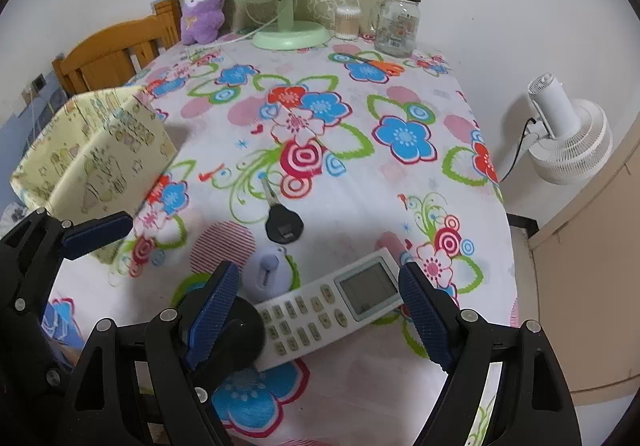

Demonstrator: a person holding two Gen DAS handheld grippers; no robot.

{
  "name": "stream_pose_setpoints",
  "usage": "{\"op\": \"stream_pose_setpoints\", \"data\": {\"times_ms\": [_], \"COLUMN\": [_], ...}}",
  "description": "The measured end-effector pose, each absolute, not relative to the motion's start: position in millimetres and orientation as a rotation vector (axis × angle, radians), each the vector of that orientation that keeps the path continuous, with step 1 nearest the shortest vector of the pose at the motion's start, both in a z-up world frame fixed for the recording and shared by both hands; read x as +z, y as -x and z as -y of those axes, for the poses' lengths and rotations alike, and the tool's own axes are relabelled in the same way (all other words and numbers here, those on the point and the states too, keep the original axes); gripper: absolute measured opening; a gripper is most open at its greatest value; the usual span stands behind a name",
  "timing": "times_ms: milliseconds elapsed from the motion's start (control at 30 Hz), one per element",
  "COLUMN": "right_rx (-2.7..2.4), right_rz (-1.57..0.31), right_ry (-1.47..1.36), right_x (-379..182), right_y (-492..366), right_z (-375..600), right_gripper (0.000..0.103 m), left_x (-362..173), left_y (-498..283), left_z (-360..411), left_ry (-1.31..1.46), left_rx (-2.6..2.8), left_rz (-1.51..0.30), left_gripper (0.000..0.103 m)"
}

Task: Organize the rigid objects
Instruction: 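Grasp the black round disc with the left gripper while the right gripper approaches the remote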

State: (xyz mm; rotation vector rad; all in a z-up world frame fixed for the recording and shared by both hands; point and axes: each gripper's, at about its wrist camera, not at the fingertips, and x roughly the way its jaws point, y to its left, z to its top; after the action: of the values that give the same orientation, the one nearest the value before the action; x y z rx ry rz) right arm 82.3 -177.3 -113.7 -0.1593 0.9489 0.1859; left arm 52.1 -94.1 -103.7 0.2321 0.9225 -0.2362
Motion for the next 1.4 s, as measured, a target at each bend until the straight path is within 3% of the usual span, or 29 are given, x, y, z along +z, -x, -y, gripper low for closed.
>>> {"op": "stream_pose_setpoints", "data": {"times_ms": [467,1400], "right_rx": [0.149,0.092], "right_rz": [-0.995,-1.000], "right_ry": [0.071,0.052], "right_x": [-146,-147], "right_y": [-82,-68], "right_z": [196,213], "right_gripper": [0.084,0.084], "left_x": [-129,-126], "left_y": [-54,-40], "left_z": [90,99], "left_ry": [-0.156,-0.157], "left_rx": [-0.301,-0.362], "left_rz": [-0.958,-0.937], "left_gripper": [0.097,0.096]}}
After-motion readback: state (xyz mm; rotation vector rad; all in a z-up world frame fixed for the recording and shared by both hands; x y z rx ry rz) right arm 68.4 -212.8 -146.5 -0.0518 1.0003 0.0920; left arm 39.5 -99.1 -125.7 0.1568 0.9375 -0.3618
